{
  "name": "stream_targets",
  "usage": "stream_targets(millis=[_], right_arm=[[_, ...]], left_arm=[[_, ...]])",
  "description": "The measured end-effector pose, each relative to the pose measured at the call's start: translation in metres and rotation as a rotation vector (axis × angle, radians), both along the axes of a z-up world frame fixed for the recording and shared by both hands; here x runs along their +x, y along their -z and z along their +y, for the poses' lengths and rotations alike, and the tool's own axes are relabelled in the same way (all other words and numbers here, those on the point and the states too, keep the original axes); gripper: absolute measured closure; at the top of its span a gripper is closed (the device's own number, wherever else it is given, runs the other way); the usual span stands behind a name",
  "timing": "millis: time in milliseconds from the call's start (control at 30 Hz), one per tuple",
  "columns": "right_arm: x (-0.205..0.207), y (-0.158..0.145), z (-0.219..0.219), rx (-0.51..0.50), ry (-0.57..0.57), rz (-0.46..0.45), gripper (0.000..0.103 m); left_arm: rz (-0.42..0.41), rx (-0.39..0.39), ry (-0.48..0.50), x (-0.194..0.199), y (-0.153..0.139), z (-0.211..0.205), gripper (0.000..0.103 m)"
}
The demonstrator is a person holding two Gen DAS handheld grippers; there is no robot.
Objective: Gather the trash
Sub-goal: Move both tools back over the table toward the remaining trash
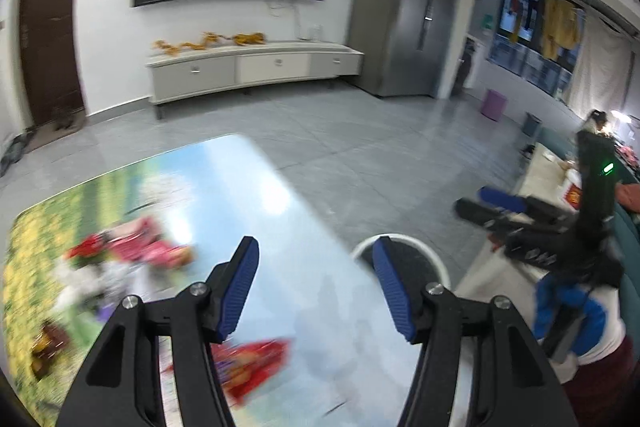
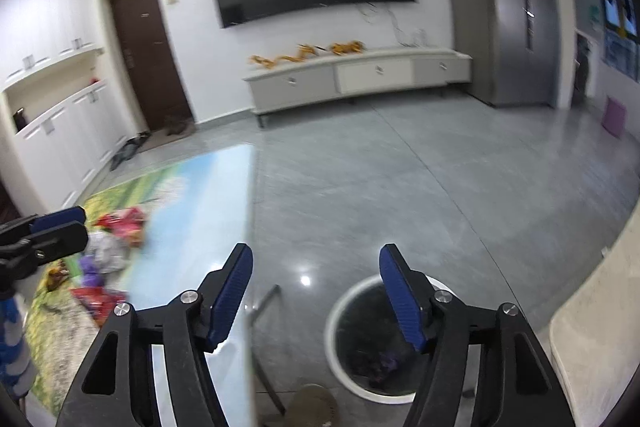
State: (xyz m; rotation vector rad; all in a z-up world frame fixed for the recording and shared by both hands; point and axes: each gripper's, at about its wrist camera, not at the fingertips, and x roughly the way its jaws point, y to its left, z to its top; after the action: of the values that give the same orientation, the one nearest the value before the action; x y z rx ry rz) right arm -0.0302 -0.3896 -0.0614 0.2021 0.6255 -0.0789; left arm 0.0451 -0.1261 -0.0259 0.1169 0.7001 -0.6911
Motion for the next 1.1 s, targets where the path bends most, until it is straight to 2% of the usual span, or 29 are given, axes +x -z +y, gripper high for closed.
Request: stream_targets(millis=[133, 233, 333, 467, 533, 633, 767, 867, 967, 1100], right_arm=[[0.007, -0.011, 0.044, -0.021, -0.122, -0.010, 0.029], [0.018, -0.011, 0.081, -0.036, -0.222, 0.004, 0.027], [0.030, -0.006, 0.116, -0.058, -0.306, 0.036, 0.025], [0.042, 0.011, 0.154, -0.074, -0.397, 0.087, 0.023], [0.047, 0.018, 0.172, -0.084, -0.433, 0.108, 0.023], [0.055, 0.026, 0.191, -0.097, -0.471, 0.137, 0.022], [0.068, 0.038, 0.209, -0.102, -0.507, 0.165, 0.022], [0.075, 0.047, 0.219, -0.105, -0.531, 0.186, 0.022], [0.080, 0.059, 0.225, -0.095, -0.557, 0.215, 0.022], [0.085, 0.075, 0.229, -0.097, -0.574, 0.250, 0.022]], left_arm=[[-0.007, 0.021, -0.085, 0.001, 0.015, 0.053, 0.045], [0.008, 0.045, -0.157, 0.010, 0.032, 0.100, 0.045], [0.012, 0.087, -0.231, 0.023, 0.047, 0.141, 0.044], [0.000, 0.146, -0.314, 0.040, 0.063, 0.190, 0.034], [0.010, 0.166, -0.358, 0.050, 0.070, 0.214, 0.034], [0.032, 0.121, -0.377, 0.056, 0.072, 0.239, 0.034], [0.089, 0.007, -0.297, 0.053, 0.074, 0.237, 0.034], [0.159, -0.073, -0.200, 0.047, 0.081, 0.215, 0.034], [0.180, -0.085, -0.168, 0.045, 0.091, 0.197, 0.034], [0.171, -0.074, -0.208, 0.054, 0.092, 0.190, 0.034]])
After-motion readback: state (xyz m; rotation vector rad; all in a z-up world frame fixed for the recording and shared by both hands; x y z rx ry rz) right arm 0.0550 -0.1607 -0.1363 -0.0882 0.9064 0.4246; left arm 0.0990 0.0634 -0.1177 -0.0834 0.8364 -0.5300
